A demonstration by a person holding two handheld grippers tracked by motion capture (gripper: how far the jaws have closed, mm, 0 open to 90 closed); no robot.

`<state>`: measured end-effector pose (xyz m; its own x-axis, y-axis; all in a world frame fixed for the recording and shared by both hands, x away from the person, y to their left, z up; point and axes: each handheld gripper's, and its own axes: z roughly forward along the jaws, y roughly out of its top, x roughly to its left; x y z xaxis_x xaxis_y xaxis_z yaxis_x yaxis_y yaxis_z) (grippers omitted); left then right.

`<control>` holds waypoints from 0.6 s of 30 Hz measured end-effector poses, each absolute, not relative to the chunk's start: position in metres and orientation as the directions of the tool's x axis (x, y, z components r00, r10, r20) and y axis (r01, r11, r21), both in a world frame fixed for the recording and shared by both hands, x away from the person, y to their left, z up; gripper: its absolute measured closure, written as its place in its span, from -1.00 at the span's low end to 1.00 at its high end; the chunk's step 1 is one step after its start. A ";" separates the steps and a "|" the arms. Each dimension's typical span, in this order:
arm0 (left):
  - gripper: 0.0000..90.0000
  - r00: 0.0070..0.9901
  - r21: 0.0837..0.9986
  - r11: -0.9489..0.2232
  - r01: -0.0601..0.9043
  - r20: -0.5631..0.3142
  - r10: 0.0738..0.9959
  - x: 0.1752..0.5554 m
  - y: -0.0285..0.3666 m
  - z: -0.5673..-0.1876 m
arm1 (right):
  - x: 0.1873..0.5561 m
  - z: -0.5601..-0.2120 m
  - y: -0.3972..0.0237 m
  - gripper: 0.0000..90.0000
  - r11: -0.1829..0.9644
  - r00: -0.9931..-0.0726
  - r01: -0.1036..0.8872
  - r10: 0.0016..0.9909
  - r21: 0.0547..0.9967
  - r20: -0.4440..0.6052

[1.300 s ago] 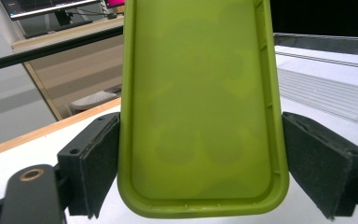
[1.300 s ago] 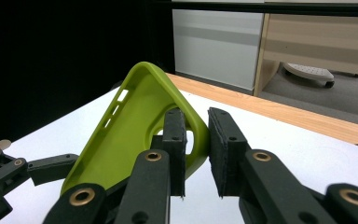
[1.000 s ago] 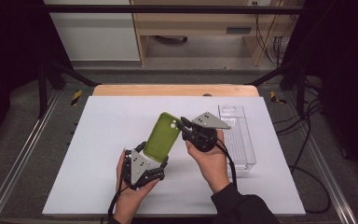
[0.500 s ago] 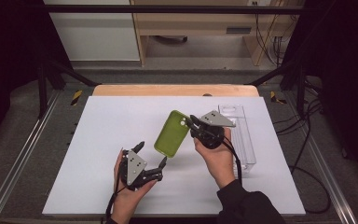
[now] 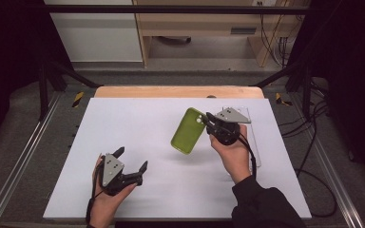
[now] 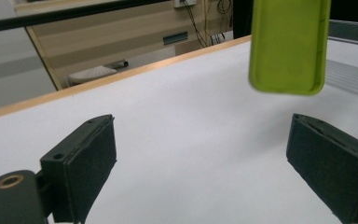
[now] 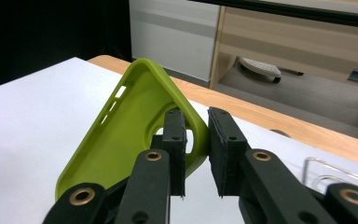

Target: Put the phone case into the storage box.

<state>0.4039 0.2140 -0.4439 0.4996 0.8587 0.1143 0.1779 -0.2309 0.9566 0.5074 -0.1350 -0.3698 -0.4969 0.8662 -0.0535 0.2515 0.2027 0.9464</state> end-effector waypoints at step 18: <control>-0.86 0.453 0.972 -0.149 0.179 0.053 0.890 0.390 0.253 -0.444 | 0.522 -0.358 -0.154 0.73 0.266 -0.474 0.221 0.870 0.938 -0.135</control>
<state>0.3901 0.2534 -0.4437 0.4534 0.8898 0.0526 0.1794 -0.1488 0.9725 0.5221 -0.1536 -0.3581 -0.4741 0.8701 -0.1351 0.2210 0.2661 0.9383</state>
